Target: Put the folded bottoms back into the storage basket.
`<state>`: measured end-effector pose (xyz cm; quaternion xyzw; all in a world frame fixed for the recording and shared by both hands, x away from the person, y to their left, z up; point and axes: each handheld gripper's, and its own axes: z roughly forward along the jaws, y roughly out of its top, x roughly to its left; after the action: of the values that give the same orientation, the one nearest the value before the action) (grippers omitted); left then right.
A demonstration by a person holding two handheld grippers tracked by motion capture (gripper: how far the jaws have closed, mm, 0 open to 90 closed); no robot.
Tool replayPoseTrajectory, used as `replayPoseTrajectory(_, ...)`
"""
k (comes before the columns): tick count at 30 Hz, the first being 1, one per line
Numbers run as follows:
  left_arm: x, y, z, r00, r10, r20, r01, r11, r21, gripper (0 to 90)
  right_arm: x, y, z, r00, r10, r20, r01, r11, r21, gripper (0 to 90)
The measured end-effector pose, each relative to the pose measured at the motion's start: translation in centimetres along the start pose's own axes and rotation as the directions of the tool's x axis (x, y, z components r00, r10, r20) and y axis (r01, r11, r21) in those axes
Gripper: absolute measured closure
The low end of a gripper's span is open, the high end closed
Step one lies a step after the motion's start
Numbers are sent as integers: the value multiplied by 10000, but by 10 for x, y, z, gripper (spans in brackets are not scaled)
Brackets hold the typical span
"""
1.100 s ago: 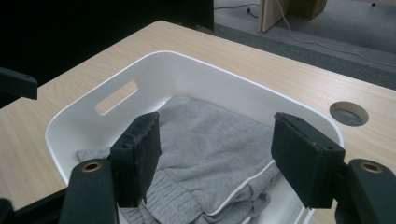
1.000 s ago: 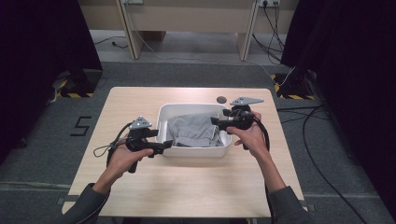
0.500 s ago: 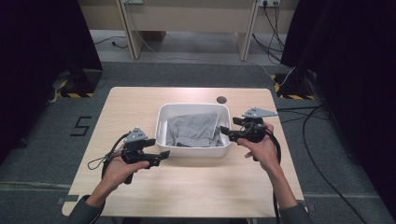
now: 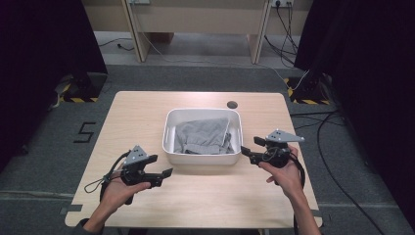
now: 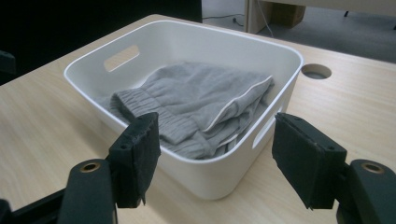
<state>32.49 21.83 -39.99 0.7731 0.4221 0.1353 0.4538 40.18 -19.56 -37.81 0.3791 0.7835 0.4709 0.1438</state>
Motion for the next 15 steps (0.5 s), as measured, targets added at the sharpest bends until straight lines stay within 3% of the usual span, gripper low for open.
replayPoseTrajectory(13,5,-34,-1,9993,-362,-12,362,9992,-190,220,17,-45,-4,9992,-362,194,360,9993,89,329)
replayPoseTrajectory(15,5,-38,0,9997,-234,-89,233,9997,-61,220,19,-51,-4,9991,-357,231,356,9994,44,327)
